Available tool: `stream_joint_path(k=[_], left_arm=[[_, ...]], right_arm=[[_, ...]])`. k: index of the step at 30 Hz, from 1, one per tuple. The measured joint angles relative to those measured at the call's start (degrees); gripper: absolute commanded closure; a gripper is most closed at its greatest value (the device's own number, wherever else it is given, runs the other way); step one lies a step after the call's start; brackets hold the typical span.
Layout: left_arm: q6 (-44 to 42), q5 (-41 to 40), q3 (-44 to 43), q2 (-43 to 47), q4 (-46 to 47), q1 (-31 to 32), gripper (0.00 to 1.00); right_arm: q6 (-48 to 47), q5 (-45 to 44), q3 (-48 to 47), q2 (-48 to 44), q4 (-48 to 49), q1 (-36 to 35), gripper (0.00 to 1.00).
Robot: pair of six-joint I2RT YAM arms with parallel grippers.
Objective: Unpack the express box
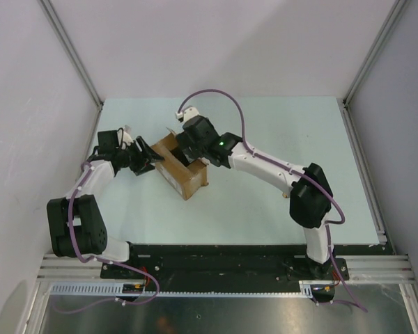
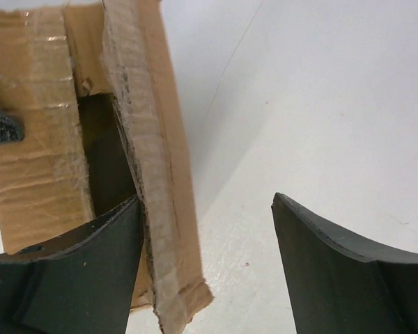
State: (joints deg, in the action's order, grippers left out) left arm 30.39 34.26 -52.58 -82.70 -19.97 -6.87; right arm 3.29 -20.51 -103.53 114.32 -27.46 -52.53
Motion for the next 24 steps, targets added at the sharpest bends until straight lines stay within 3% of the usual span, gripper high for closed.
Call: stream_joint_path(k=[12,24], left_arm=[[-0.48,-0.59,0.04,0.33,-0.28,0.00,0.37],[-0.48,-0.55,0.04,0.35,-0.28,0.00,0.37]], right_arm=[[4.59,2.23,2.91,-3.80,1.29,6.43,0.25],[7.28,14.64,6.54,-3.74,3.52,8.90,0.27]])
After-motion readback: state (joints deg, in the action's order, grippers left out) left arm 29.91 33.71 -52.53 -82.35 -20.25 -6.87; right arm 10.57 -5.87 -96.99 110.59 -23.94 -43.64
